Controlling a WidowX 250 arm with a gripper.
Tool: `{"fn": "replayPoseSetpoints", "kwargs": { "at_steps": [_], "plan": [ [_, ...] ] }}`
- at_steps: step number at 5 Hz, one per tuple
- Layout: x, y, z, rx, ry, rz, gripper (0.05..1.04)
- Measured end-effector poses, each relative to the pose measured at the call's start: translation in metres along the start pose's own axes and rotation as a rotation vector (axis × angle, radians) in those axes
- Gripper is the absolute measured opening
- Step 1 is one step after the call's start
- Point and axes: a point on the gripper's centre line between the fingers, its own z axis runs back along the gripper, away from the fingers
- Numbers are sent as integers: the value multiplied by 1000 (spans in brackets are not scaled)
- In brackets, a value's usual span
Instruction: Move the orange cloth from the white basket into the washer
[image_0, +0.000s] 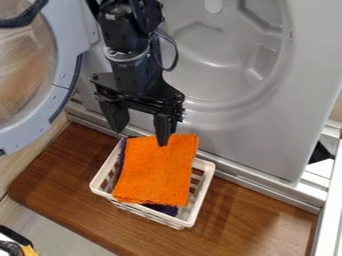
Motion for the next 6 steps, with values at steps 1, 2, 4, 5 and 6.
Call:
{"fn": "replayPoseSetpoints", "kwargs": {
  "at_steps": [1,2,4,5,6],
  "plan": [
    [-3,0,-6,-1,20,1,999],
    [-5,1,-28,-1,12,11,999],
    [-3,5,-56,35,-23,43,999],
    [-4,1,-77,4,-17,27,1000],
    [-7,-3,-105,5,-1,30,999]
  ]
}}
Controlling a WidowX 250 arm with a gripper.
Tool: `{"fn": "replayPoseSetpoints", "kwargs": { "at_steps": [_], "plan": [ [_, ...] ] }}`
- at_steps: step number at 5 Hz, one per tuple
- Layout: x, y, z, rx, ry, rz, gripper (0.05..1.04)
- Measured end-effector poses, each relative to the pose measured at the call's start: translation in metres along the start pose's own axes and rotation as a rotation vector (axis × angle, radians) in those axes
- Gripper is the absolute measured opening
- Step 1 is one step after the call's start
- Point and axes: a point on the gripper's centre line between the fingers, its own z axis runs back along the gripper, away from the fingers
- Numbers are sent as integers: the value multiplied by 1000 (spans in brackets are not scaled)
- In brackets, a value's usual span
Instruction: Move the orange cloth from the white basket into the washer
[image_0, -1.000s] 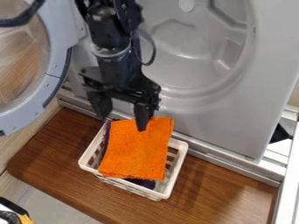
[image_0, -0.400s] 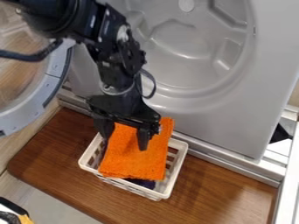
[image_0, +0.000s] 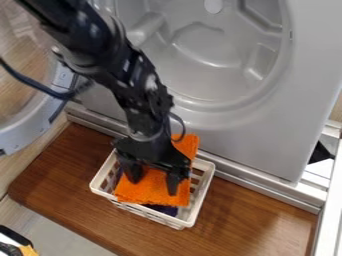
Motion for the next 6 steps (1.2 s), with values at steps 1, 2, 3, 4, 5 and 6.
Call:
{"fn": "replayPoseSetpoints", "kwargs": {
  "at_steps": [1,2,3,4,5,6],
  "plan": [
    [3,-2,-11,-11,-29,2,944],
    [5,-1,-13,-7,-58,15,648],
    [5,-1,-14,-3,-58,18,343],
    [2,0,-14,2,-52,29,150],
    [1,2,-14,12,-44,31,84],
    [0,2,-10,16,-45,28,83]
  ]
}}
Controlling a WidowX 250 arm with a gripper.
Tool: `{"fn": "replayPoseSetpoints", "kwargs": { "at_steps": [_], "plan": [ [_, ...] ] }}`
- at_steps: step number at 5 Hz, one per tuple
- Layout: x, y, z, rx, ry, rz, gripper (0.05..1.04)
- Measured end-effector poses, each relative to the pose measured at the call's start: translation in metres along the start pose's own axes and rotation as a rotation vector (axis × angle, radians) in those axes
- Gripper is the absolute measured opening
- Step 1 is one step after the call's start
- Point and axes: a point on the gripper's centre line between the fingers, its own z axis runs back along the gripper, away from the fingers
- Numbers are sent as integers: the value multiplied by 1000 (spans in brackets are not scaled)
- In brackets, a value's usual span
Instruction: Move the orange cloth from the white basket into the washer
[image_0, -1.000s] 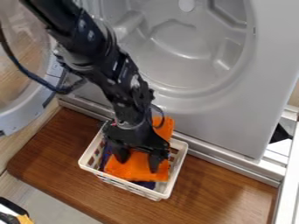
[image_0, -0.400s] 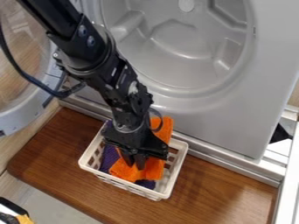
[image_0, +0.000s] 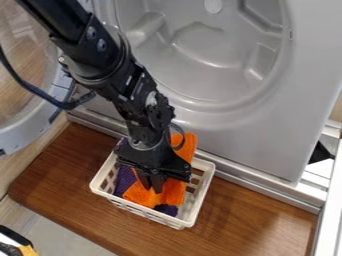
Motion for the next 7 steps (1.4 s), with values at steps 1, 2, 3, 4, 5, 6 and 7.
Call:
{"fn": "replayPoseSetpoints", "kwargs": {
  "at_steps": [1,2,3,4,5,6,7],
  "plan": [
    [-1,1,19,3,-30,-7,83],
    [-1,10,48,12,-91,34,83],
    [2,12,71,21,-149,37,82],
    [11,9,83,37,-227,1,82],
    [32,1,87,0,-298,-18,82],
    [64,-5,85,-27,-341,-14,82],
    [99,-10,81,-10,-369,-21,82]
  ]
}}
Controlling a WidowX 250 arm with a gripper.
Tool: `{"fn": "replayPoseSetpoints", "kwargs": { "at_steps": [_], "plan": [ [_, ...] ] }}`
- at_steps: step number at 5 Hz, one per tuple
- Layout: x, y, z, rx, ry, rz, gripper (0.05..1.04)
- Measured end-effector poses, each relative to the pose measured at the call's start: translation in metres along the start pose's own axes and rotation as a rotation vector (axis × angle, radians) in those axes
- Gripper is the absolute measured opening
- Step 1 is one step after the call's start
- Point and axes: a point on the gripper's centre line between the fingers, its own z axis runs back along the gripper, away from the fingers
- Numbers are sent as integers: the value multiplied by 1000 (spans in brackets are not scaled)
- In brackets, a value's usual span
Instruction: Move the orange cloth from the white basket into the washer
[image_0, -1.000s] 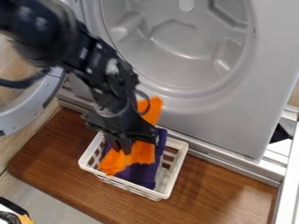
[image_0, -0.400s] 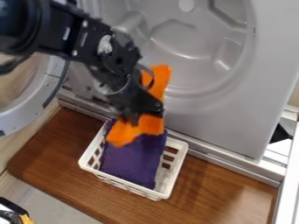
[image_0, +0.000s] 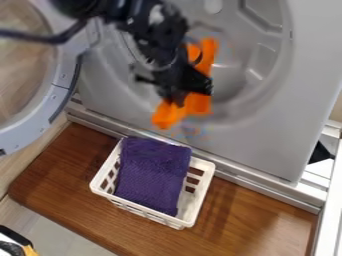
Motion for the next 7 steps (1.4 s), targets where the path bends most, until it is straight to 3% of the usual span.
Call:
{"fn": "replayPoseSetpoints", "kwargs": {
  "at_steps": [1,2,3,4,6,7],
  "plan": [
    [33,-4,-19,18,-28,-13,82],
    [52,-6,-40,27,-9,-23,82],
    [54,-10,-57,16,38,-26,103],
    [51,-10,-58,15,54,-21,280],
    [33,-10,-62,8,98,-17,881],
    [37,-9,-51,13,68,-13,1007]
  ]
}}
